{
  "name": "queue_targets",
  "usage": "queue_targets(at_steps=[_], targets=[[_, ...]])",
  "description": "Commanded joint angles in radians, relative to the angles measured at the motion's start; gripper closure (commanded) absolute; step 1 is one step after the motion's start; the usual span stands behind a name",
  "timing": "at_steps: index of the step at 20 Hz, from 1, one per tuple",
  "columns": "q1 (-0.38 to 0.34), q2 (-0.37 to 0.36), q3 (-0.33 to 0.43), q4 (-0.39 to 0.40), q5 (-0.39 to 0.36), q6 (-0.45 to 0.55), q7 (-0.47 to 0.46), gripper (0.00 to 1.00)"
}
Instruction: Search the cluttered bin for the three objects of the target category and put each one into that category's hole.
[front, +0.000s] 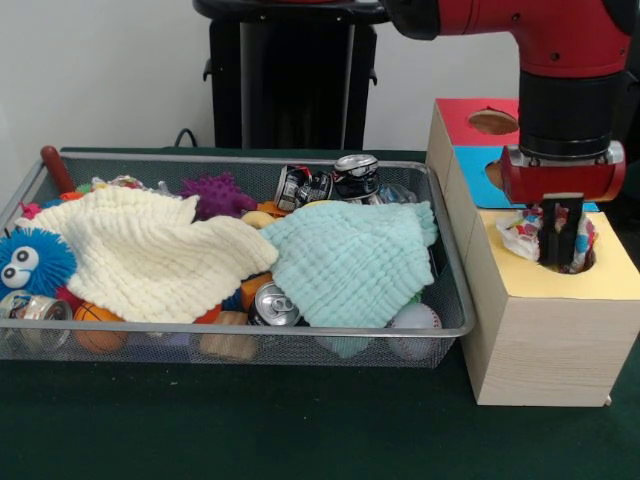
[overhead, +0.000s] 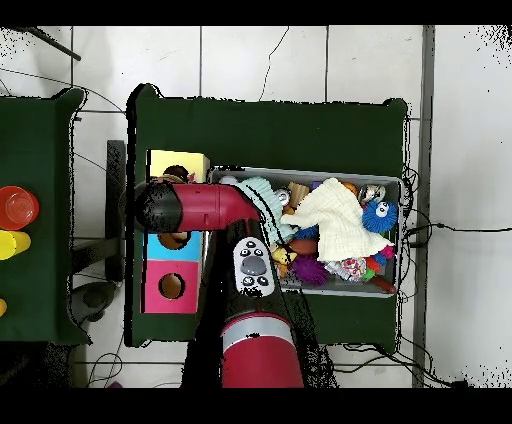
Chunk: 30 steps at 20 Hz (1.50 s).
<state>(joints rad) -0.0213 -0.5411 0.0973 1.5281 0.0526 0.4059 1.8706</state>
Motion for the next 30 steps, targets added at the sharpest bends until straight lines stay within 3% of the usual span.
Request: queue_targets(at_steps=[1,14,23,30], targets=[[-0.022,-0.081,0.035,0.101,-0.020,0.104,0.059,1.00],[-0.032,-0.130,0.054,0.134,-0.010,0.150,0.053,1.00],[-0.049,-0.108,0.085,0.148,-0.002,0.239,0.018,1.00],[-0.055,-0.062,0.094,0.107,-0.004,0.314,0.010,1.00]])
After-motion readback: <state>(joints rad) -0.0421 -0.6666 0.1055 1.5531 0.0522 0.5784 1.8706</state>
